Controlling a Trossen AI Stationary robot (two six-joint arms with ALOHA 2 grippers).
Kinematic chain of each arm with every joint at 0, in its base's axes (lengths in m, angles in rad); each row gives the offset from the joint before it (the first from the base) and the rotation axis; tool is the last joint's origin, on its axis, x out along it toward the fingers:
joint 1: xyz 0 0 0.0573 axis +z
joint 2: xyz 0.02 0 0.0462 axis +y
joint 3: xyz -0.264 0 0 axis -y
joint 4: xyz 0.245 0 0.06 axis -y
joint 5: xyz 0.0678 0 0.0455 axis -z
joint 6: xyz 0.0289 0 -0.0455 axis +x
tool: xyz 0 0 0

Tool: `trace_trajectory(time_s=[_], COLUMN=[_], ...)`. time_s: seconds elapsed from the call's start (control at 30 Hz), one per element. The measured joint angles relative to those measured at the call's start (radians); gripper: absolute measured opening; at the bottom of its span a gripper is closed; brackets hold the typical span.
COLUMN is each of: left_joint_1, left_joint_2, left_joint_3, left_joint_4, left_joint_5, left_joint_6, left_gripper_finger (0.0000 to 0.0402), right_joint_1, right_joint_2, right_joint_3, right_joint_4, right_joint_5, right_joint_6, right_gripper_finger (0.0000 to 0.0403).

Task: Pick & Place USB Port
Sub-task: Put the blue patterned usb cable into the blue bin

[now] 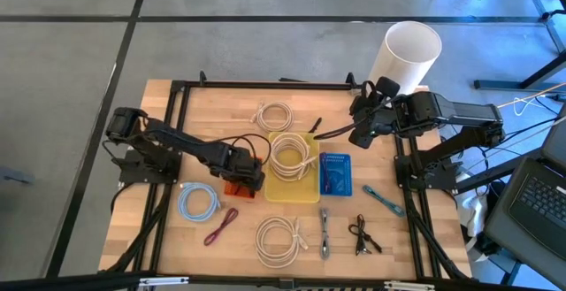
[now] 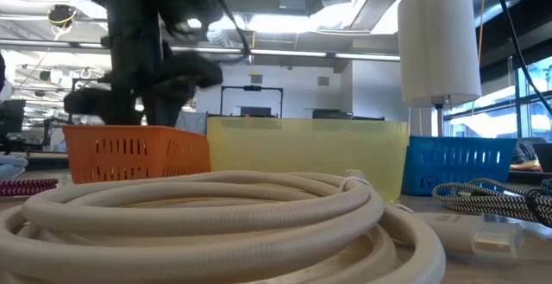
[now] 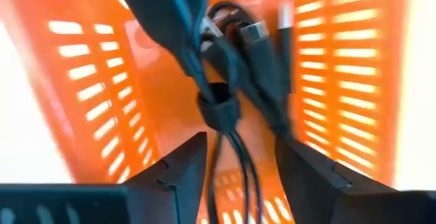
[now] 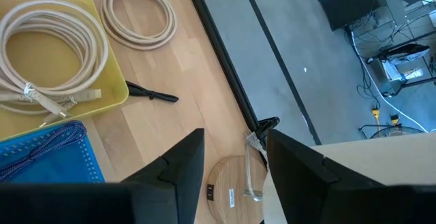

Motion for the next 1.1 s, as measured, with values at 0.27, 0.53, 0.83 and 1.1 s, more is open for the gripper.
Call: trace_trajectory(time_s=[0.27,0.53,0.83,1.1], left_joint_1=[0.000,0.000,0.012,0.076], left_joint_2=[-0.159,-0.370,-0.599,-0.724], left_joint_3=[0.001,0.001,0.002,0.003], left_joint_4=[-0.023,-0.013,0.157,0.416], left_joint_5=[-0.044,-0.218,-0.508,-0.663], left_joint_6=[-0.006,-0.036,0.150,0.600], left_gripper_finger=[0.0186,0.0188,0.0189,0.0189], right_joint_1=[0.000,0.000,0.000,0.033], right_joint_2=[0.000,0.000,-0.006,-0.047], right_joint_3=[0.000,0.000,-0.001,-0.007], right_joint_4=[0.000,-0.001,-0.084,-0.084], right_joint_5=[0.000,-0.013,-0.172,-0.377], right_joint_6=[0.000,0.022,0.217,0.433], right_gripper_finger=[0.0161,0.0161,0.0161,0.0161])
